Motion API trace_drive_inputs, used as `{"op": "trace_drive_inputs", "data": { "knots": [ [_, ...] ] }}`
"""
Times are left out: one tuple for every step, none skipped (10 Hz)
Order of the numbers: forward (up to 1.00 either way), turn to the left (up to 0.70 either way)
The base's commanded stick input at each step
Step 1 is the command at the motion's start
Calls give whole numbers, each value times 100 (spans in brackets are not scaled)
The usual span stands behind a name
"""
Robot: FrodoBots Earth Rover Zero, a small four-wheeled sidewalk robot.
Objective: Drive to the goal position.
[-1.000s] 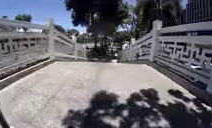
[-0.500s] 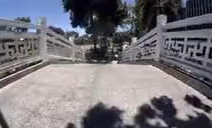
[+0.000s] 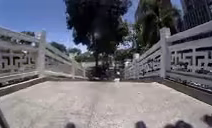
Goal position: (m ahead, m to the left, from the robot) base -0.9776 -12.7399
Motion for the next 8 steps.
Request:
{"op": "trace_drive_inputs", "data": {
  "knots": [
    [70,0],
    [70,0],
    [70,0],
    [70,0],
    [70,0],
    [70,0],
    [45,0],
    [0,0]
  ]
}}
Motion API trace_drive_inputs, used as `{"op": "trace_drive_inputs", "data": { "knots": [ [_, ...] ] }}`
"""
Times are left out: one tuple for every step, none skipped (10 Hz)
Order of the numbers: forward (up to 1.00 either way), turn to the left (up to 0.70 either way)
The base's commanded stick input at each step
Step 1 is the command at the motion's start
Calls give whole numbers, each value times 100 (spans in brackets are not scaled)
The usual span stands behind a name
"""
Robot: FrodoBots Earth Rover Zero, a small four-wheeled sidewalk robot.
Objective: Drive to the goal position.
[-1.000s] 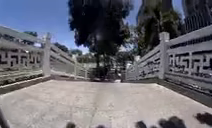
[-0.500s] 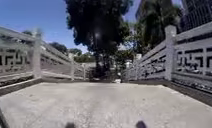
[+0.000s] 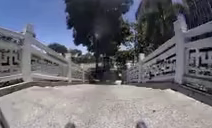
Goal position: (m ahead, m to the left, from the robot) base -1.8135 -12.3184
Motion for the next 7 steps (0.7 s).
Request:
{"op": "trace_drive_inputs", "data": {
  "knots": [
    [0,0],
    [0,0],
    [0,0],
    [0,0],
    [0,0],
    [0,0],
    [0,0]
  ]
}}
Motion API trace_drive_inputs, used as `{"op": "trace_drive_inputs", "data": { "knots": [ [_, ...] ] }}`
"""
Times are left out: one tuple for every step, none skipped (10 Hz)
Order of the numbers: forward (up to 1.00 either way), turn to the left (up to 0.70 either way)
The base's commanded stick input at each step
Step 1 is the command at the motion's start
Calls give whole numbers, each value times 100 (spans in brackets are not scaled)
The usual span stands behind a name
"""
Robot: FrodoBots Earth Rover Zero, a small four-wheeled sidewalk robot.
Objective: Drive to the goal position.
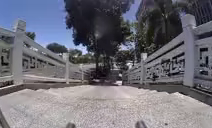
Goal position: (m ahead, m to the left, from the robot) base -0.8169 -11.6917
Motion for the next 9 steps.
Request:
{"op": "trace_drive_inputs", "data": {
  "knots": [
    [0,0],
    [53,0],
    [70,0],
    [70,0],
    [70,0],
    [70,0],
    [70,0],
    [70,0],
    [70,0]
  ]
}}
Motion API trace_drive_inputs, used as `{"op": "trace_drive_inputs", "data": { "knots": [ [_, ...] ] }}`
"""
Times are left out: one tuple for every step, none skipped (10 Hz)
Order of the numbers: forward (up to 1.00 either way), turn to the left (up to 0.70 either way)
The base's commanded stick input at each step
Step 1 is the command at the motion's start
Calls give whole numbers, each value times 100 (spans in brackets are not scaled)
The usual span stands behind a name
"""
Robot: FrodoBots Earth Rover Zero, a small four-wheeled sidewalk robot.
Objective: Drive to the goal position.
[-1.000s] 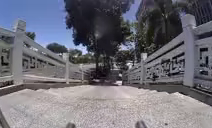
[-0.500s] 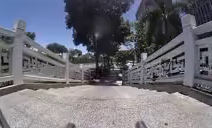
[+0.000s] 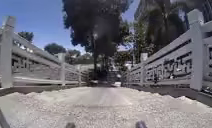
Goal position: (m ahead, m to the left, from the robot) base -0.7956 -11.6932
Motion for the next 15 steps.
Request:
{"op": "trace_drive_inputs", "data": {
  "knots": [
    [70,0],
    [70,2],
    [70,10],
    [70,14],
    [70,0],
    [70,0],
    [70,0],
    [70,0],
    [70,0],
    [70,0],
    [70,0],
    [70,0],
    [70,0],
    [70,0],
    [70,0]
  ]
}}
